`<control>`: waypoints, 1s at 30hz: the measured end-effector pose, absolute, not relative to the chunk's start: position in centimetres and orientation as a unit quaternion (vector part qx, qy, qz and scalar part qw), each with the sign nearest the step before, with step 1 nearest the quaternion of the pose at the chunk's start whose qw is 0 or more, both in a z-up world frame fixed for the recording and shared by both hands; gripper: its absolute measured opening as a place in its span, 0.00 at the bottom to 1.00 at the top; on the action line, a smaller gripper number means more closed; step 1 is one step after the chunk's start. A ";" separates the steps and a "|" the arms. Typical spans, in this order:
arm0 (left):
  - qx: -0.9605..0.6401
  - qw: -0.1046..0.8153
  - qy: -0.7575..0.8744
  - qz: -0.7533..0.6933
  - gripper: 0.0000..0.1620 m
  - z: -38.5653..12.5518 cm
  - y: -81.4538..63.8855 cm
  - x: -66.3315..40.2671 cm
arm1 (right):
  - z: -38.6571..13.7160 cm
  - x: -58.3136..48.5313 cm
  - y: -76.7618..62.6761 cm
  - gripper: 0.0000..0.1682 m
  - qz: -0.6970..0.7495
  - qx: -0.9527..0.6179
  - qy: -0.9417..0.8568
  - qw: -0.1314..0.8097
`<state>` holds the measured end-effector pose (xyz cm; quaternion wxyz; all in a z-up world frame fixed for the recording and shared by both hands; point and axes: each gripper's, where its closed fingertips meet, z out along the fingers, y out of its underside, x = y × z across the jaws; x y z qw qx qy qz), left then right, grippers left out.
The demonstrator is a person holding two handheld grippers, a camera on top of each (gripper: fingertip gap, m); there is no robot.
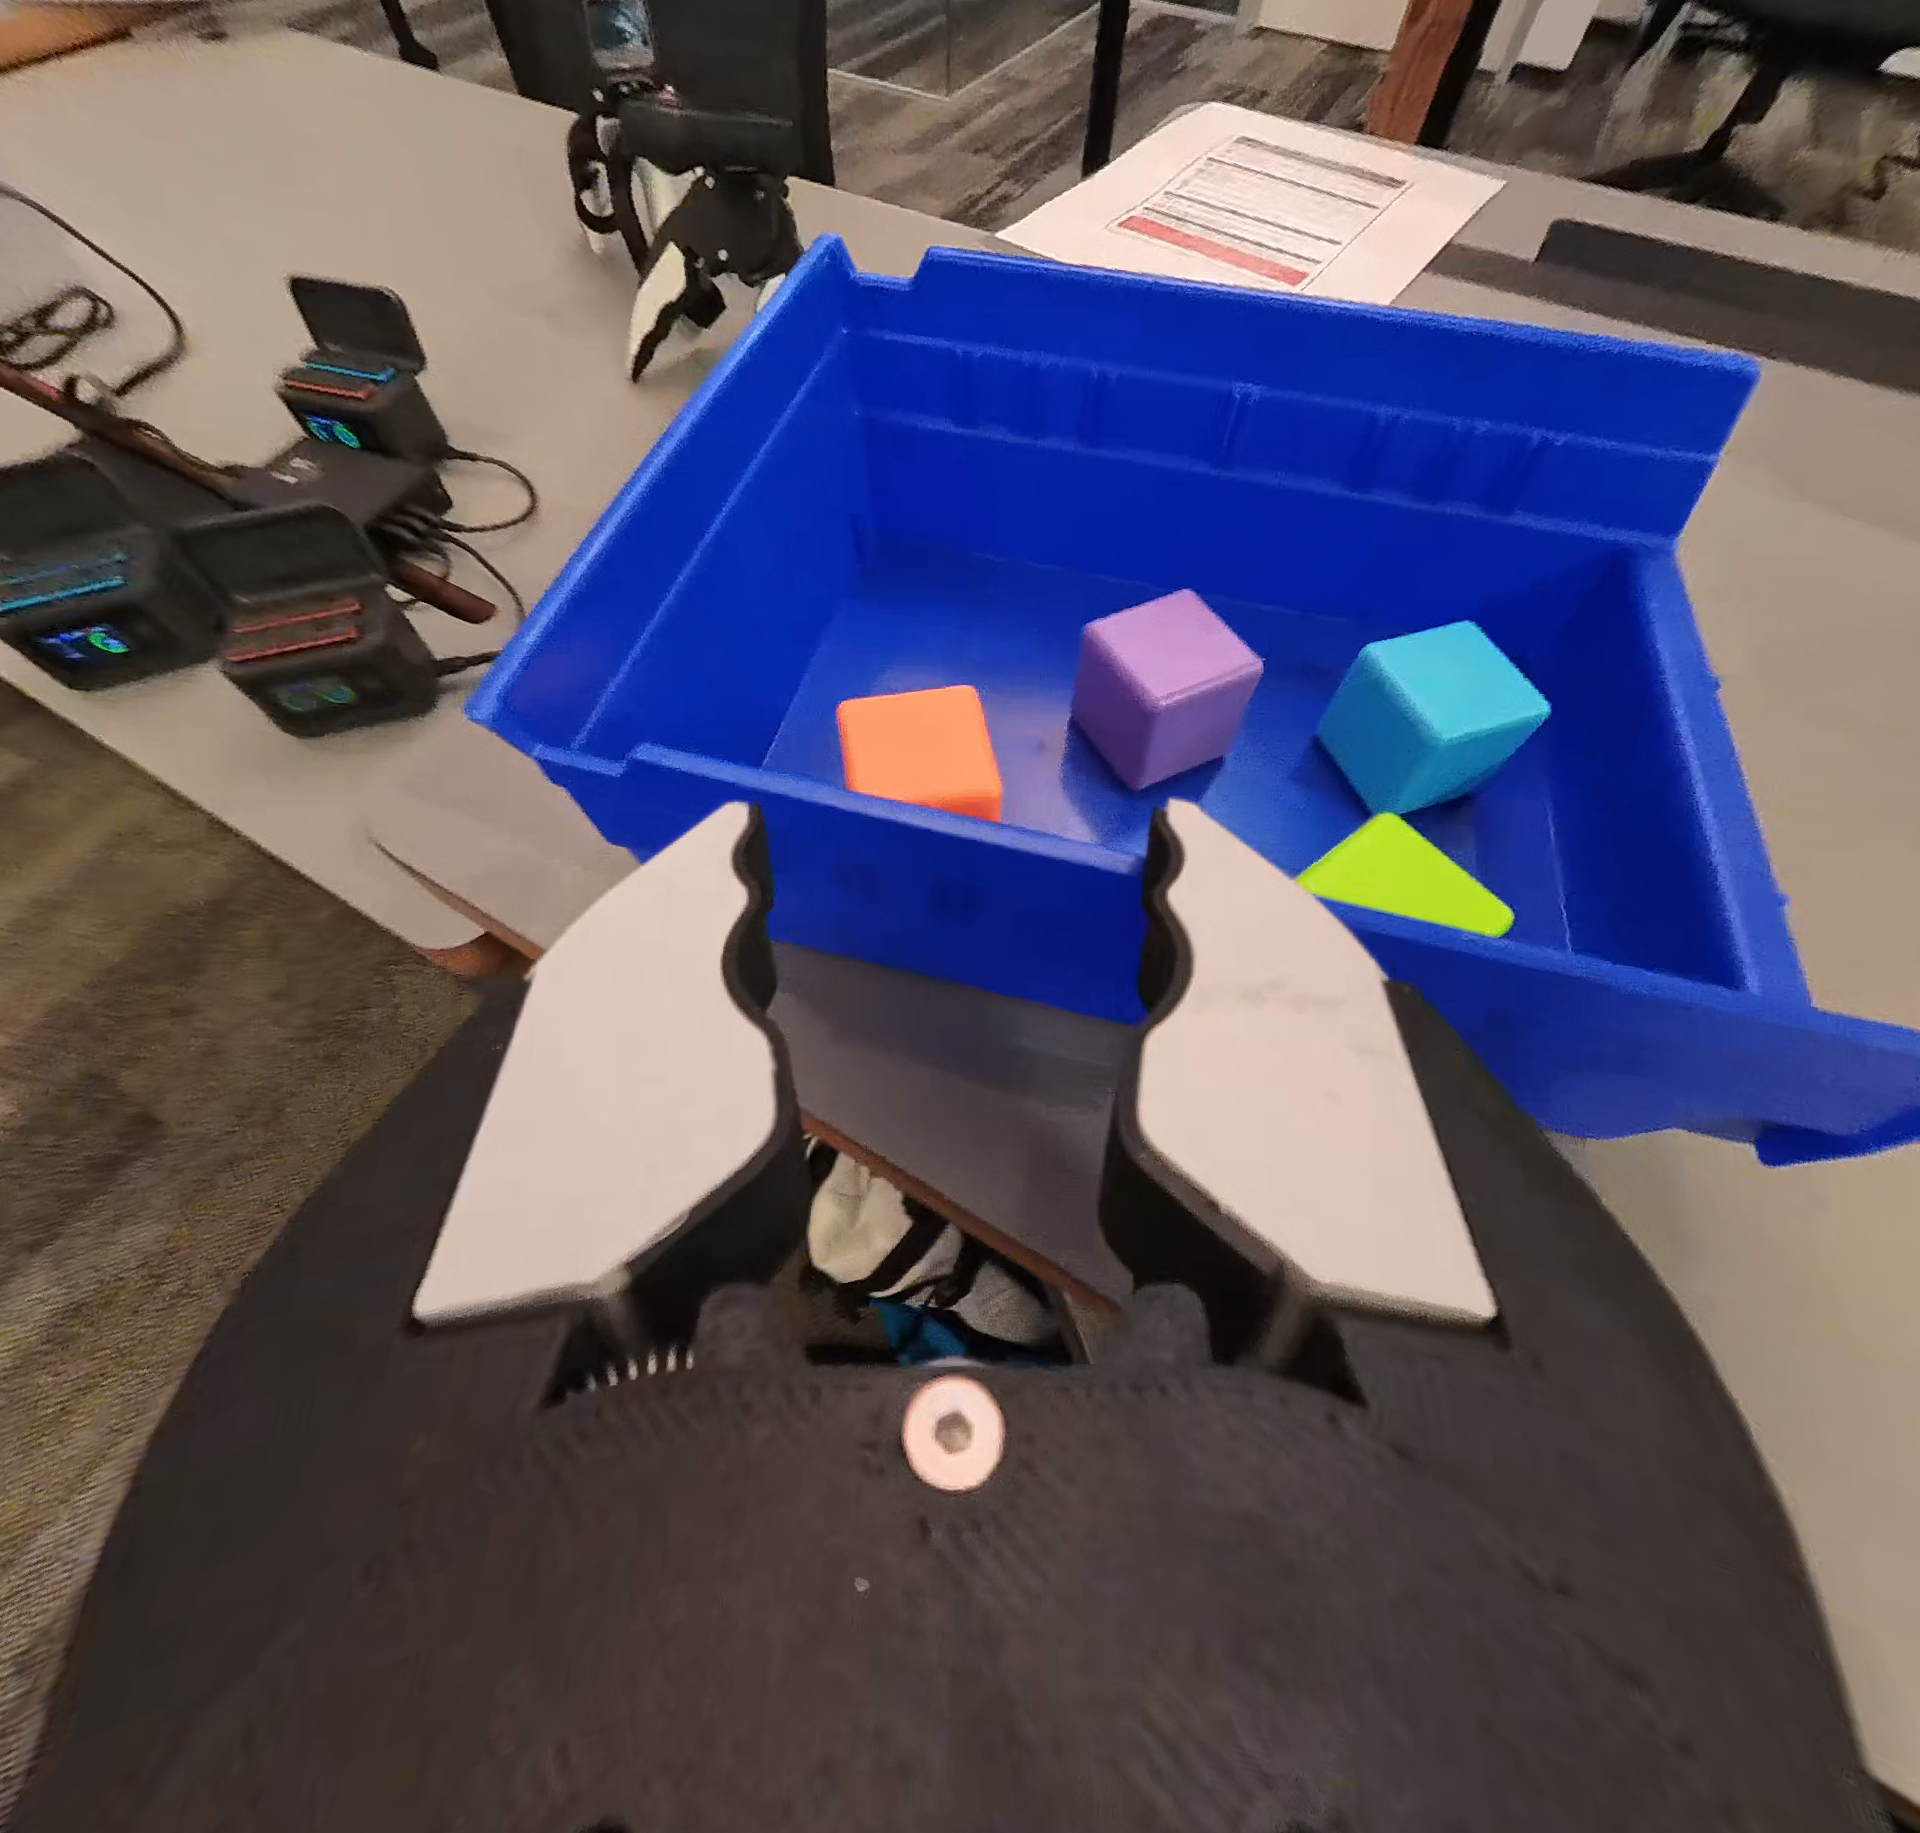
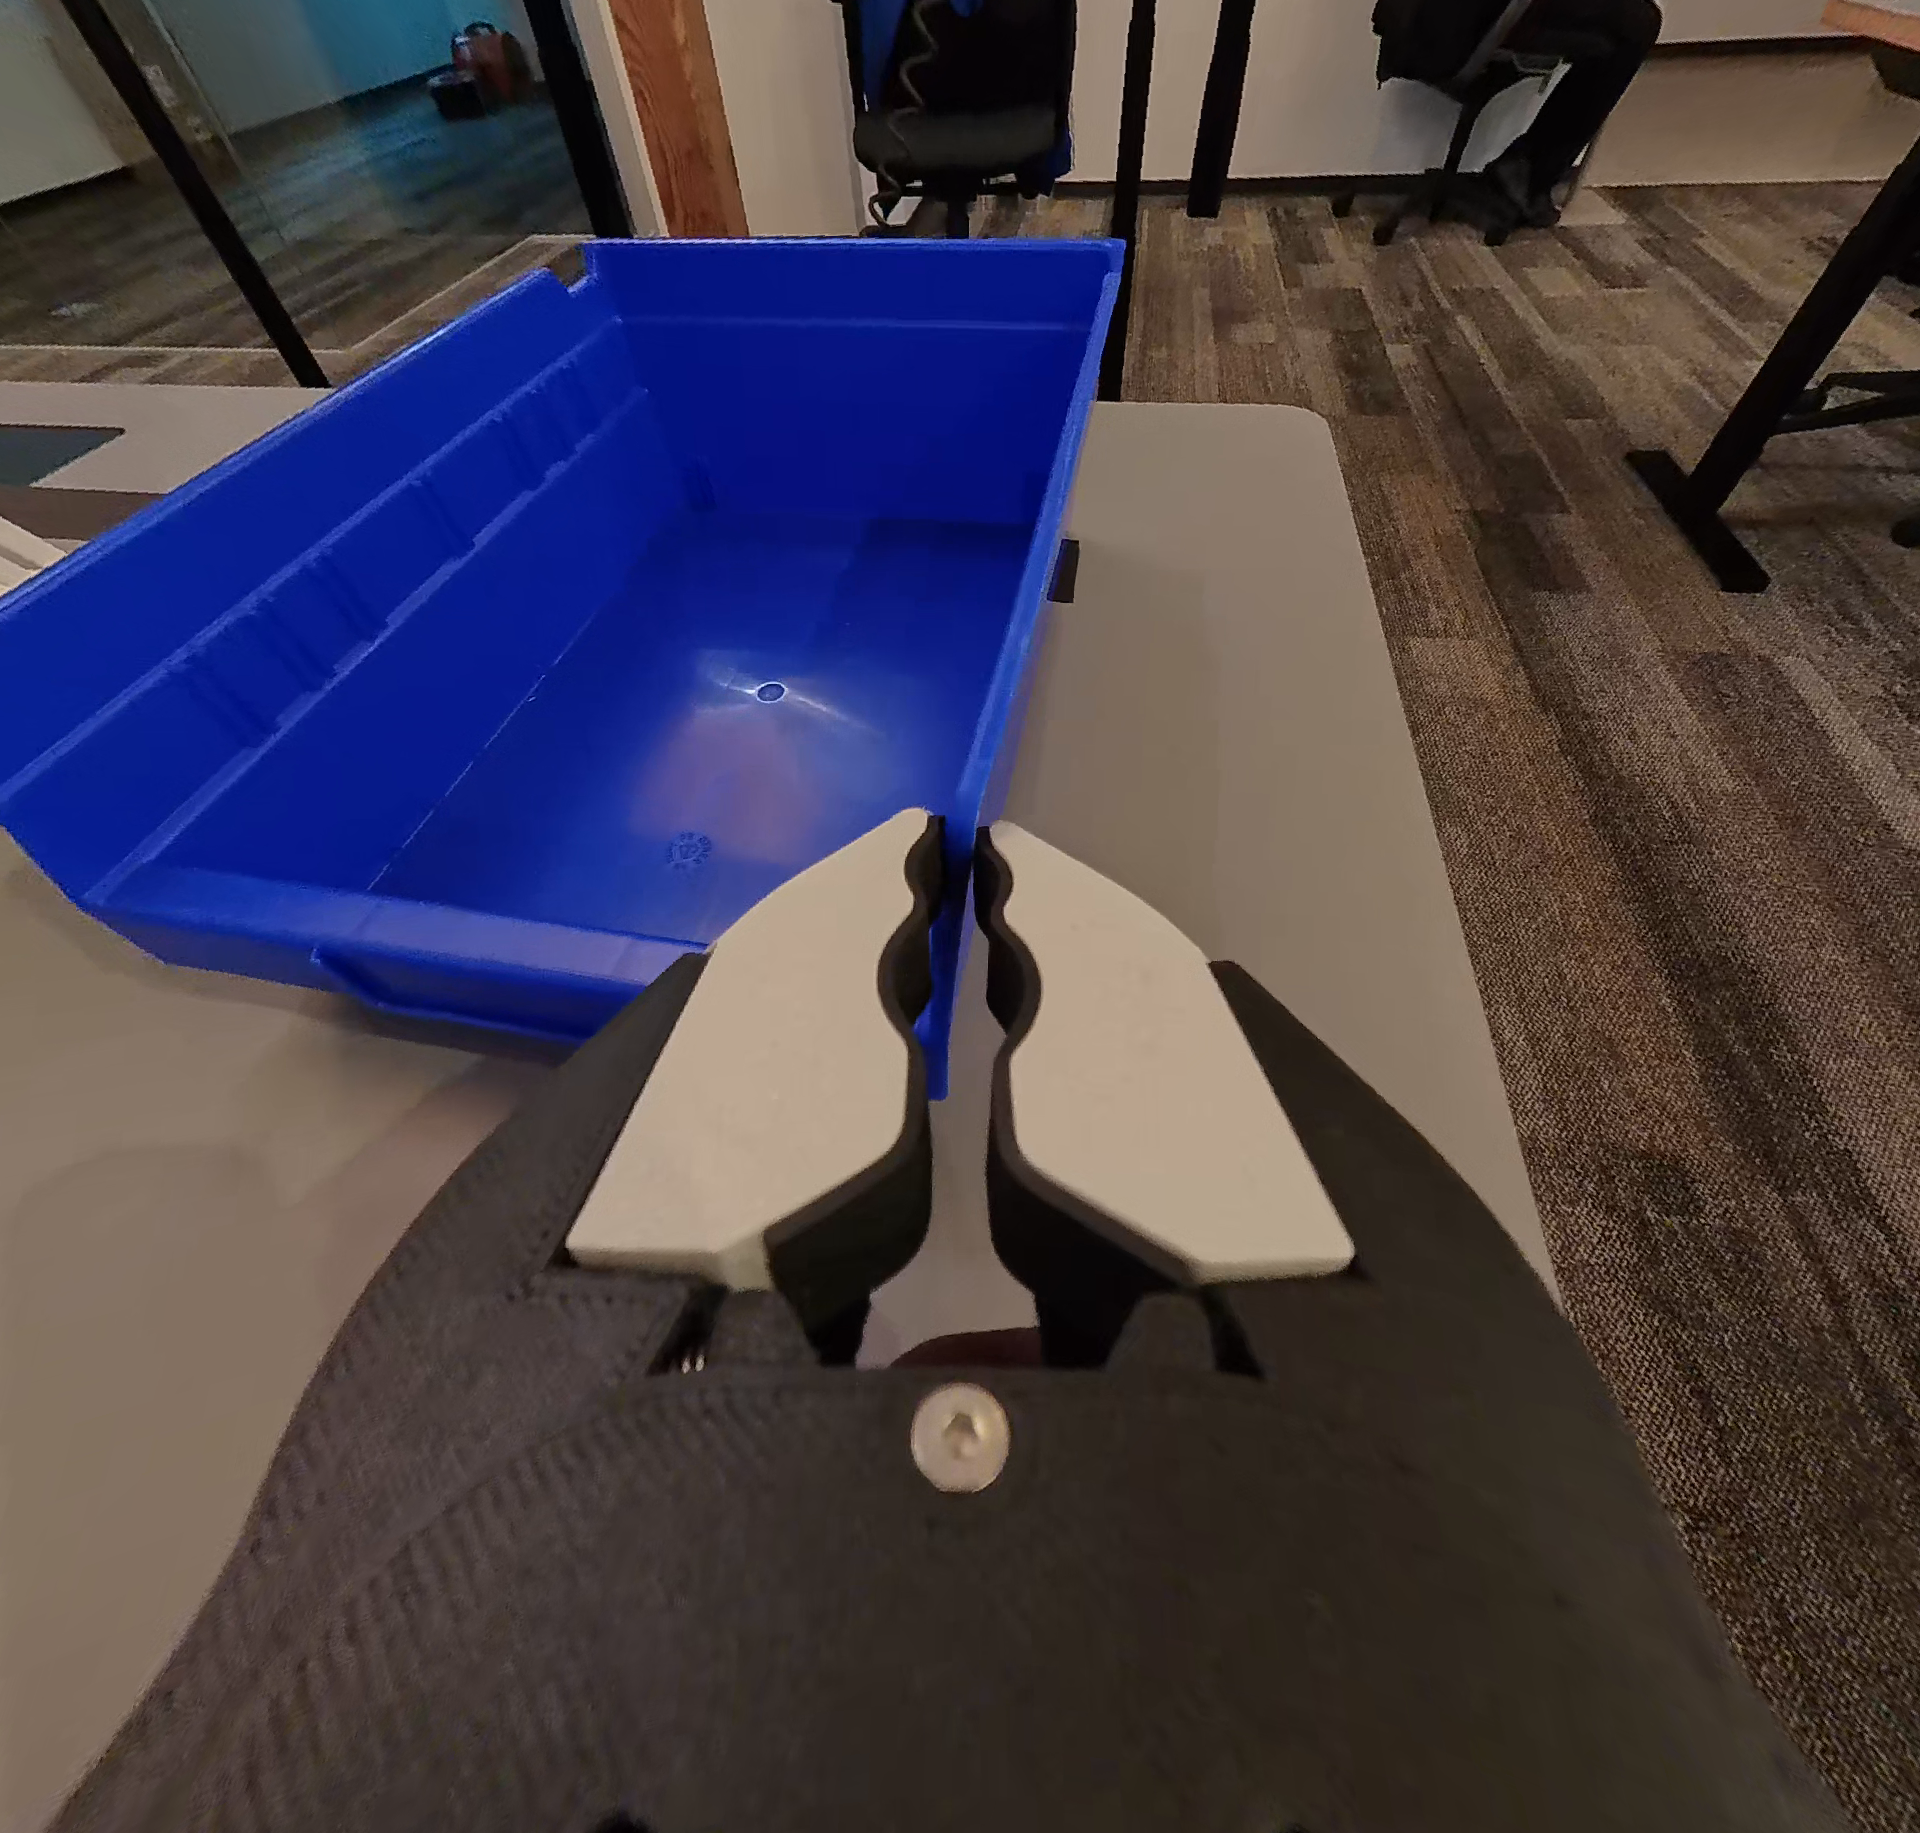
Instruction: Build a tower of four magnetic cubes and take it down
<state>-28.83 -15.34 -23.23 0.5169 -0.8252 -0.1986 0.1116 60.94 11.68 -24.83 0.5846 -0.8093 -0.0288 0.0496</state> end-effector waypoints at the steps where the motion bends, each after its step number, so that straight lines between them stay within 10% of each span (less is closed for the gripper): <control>1: -0.824 0.519 -0.200 0.105 0.42 -23.4 -15.0 -29.0 | -24.8 60.9 11.7 0.03 0.050 -0.809 -0.030 0.585; 30: -0.893 0.446 -0.057 -0.001 0.30 -24.1 0.3 -34.4 | -25.0 60.6 11.9 0.03 0.053 -0.808 -0.042 0.586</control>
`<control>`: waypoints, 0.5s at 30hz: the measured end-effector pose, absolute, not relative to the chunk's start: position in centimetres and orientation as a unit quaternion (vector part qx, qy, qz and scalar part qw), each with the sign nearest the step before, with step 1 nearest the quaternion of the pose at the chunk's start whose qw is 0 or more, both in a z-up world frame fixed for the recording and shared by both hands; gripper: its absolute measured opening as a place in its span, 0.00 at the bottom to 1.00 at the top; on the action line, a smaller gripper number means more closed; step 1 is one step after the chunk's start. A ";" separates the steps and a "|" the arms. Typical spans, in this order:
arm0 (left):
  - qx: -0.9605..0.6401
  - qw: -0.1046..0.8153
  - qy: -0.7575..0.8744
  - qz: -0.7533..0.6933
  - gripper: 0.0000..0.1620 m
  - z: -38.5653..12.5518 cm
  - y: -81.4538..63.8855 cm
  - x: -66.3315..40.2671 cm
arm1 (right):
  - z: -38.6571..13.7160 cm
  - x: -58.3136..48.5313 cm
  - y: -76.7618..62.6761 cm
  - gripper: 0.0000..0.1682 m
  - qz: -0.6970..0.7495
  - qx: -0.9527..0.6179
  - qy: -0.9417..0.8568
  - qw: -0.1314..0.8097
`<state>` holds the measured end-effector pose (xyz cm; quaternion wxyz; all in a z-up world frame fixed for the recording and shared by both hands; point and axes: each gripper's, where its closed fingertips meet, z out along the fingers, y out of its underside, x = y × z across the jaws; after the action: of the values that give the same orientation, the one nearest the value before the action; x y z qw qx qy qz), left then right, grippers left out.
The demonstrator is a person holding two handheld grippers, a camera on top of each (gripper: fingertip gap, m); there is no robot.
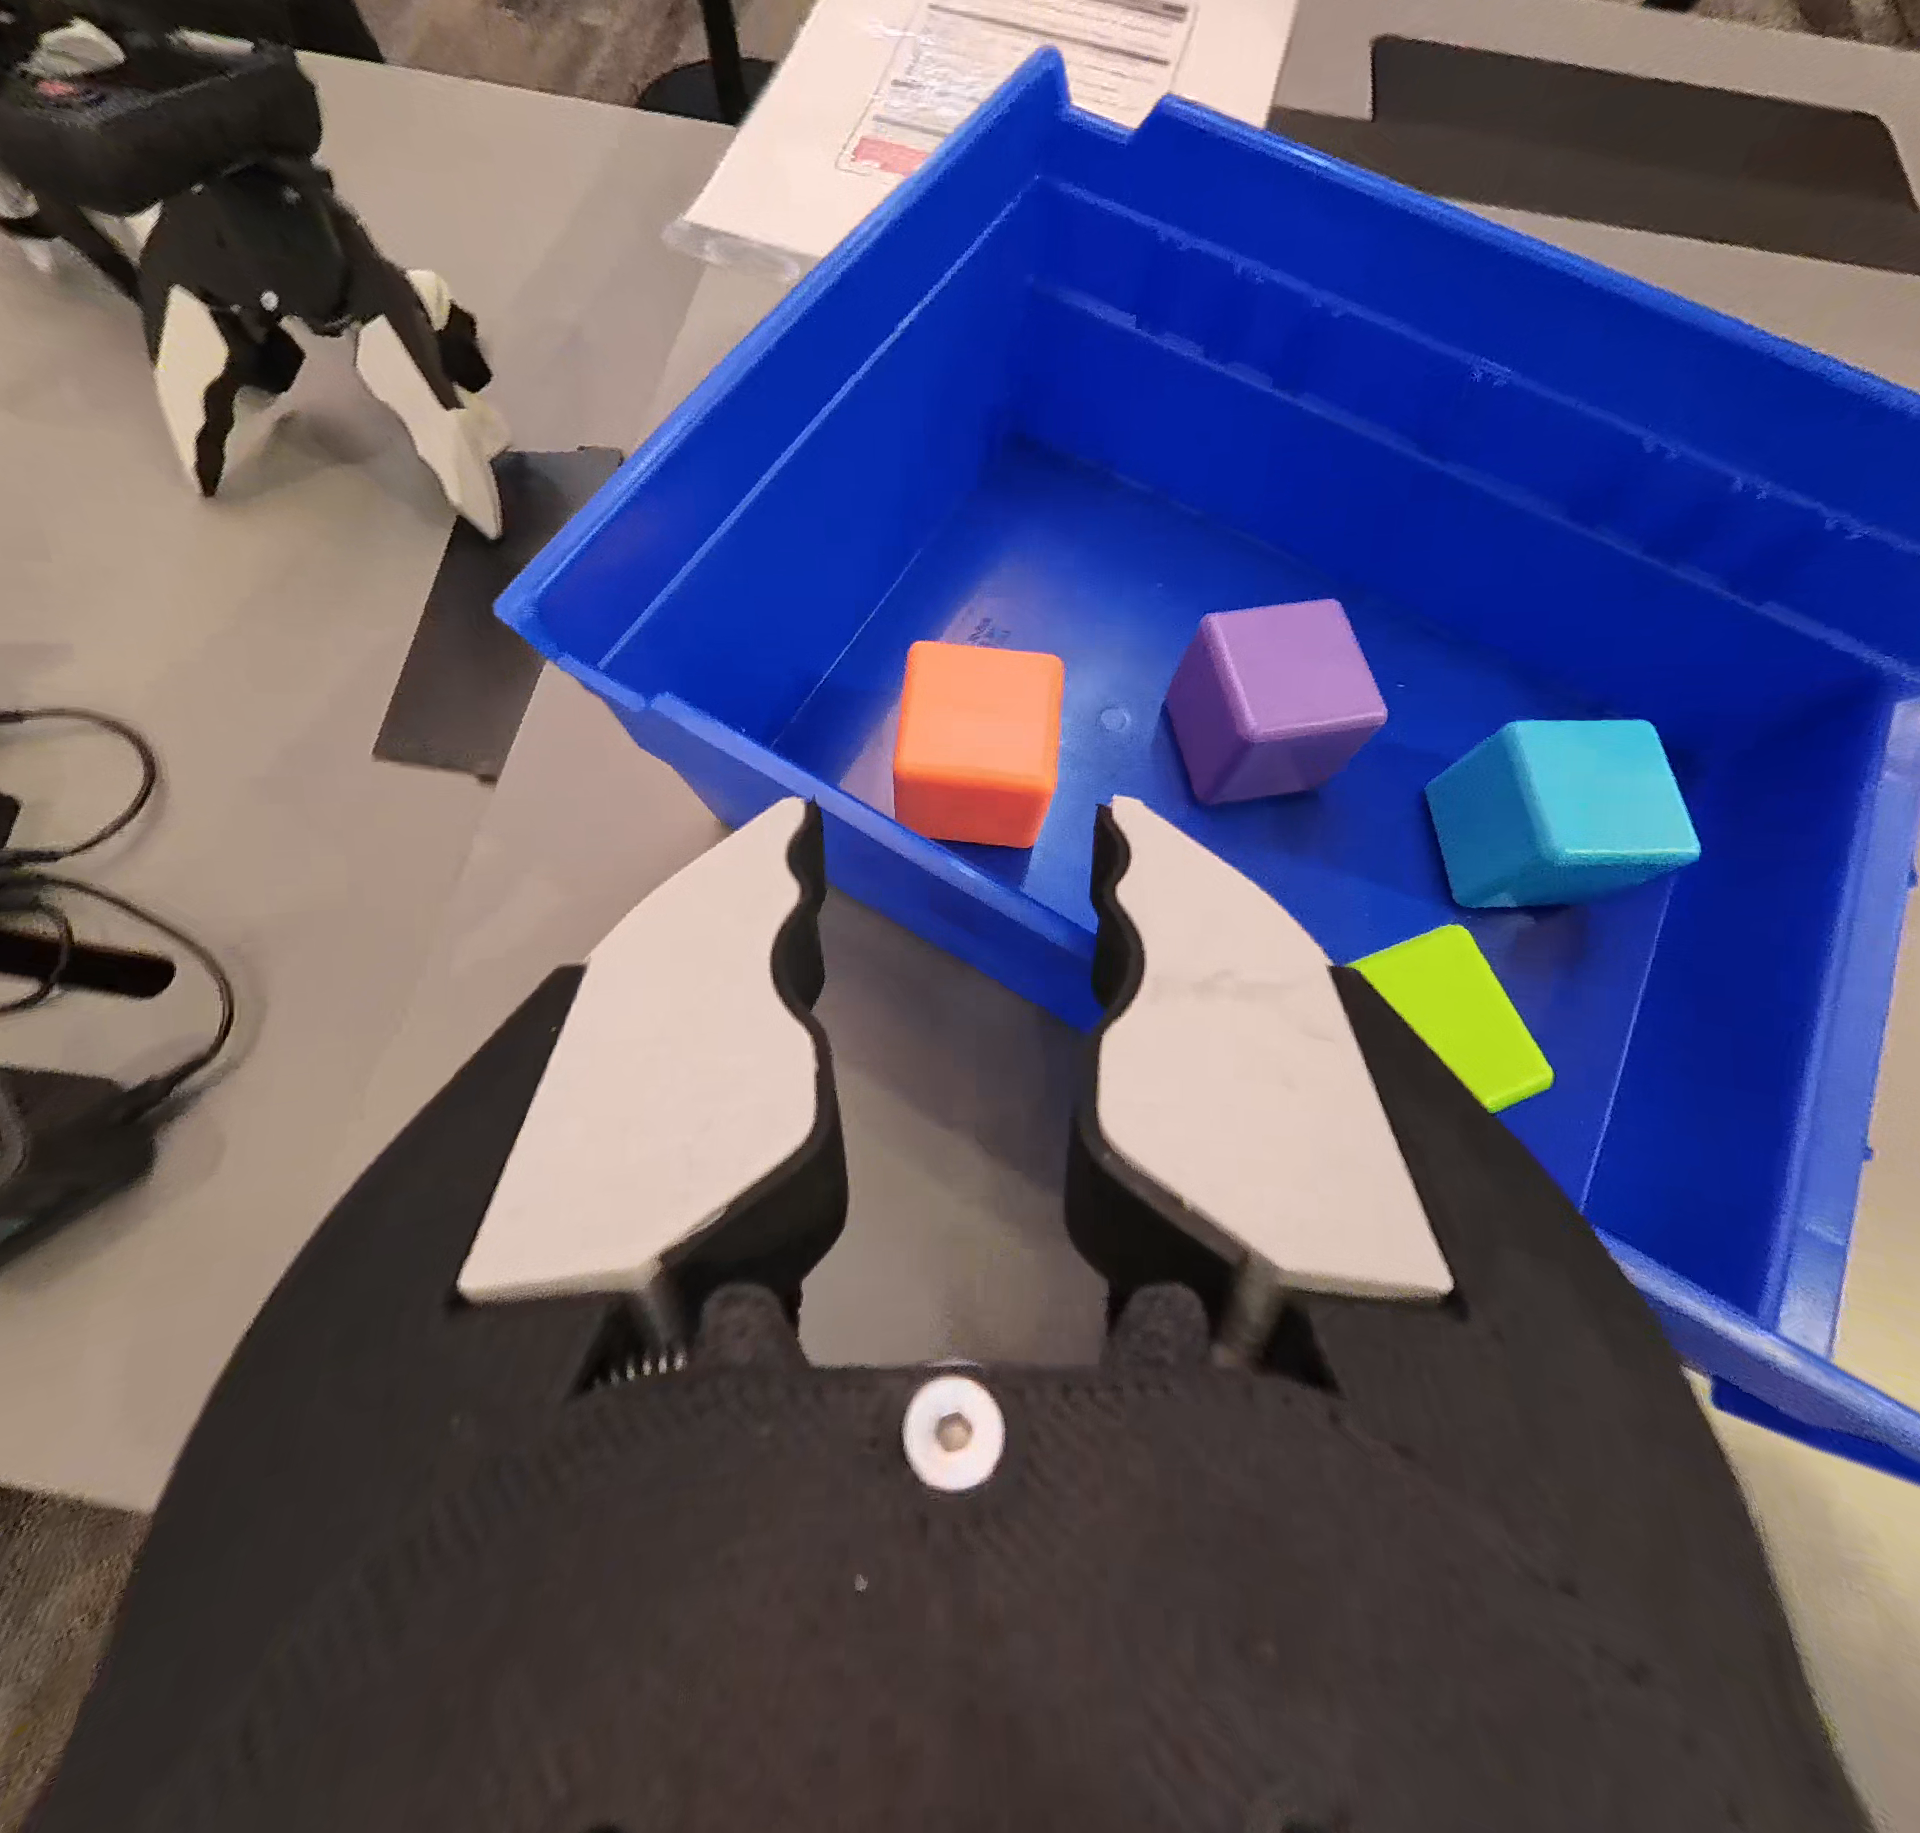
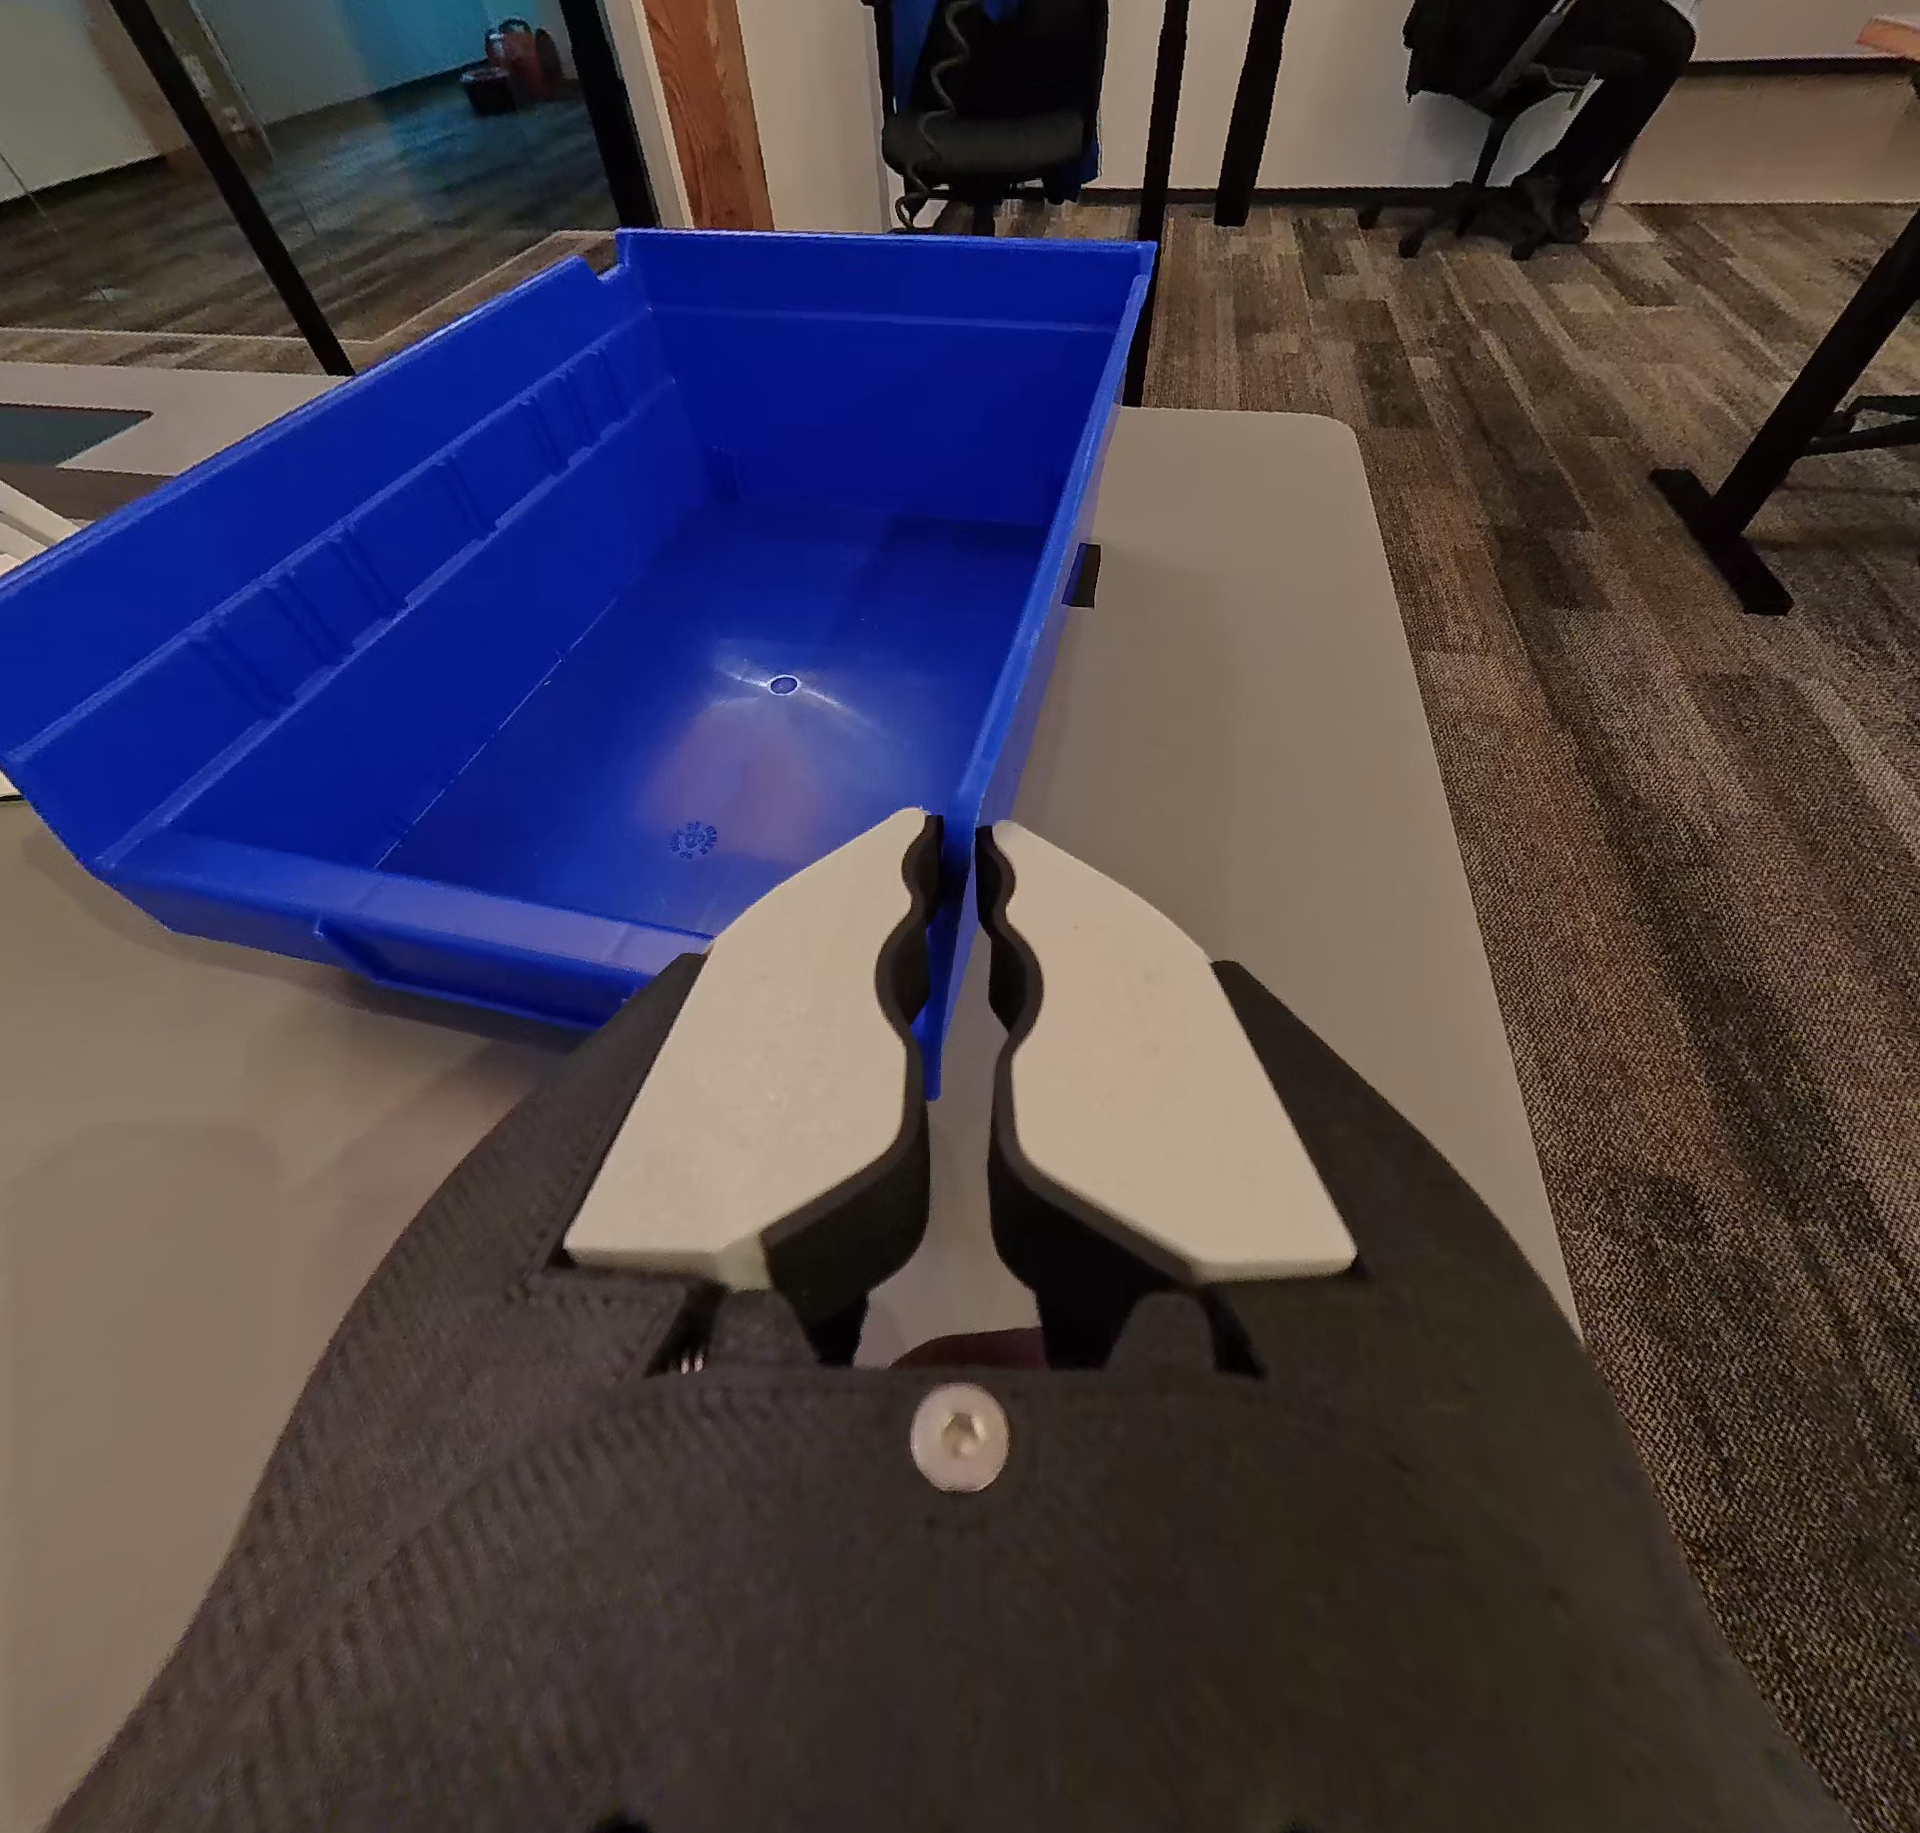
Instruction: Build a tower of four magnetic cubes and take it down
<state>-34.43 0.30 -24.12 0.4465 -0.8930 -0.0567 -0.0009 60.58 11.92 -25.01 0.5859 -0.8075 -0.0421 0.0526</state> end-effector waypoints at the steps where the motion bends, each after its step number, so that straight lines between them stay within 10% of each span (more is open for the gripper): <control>1: -0.894 0.445 -0.046 -0.002 0.29 -24.2 0.7 -34.5 | -25.0 60.6 11.9 0.03 0.052 -0.808 -0.042 0.586; 15: -0.853 0.507 -0.108 0.053 0.45 -23.4 -6.0 -24.5 | -25.0 59.4 12.0 0.04 0.043 -0.811 -0.066 0.580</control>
<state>-24.53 -6.00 -23.44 0.5072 -0.8534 -0.1078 0.0528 59.36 11.97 -25.03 0.5798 -0.8109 -0.0663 0.0433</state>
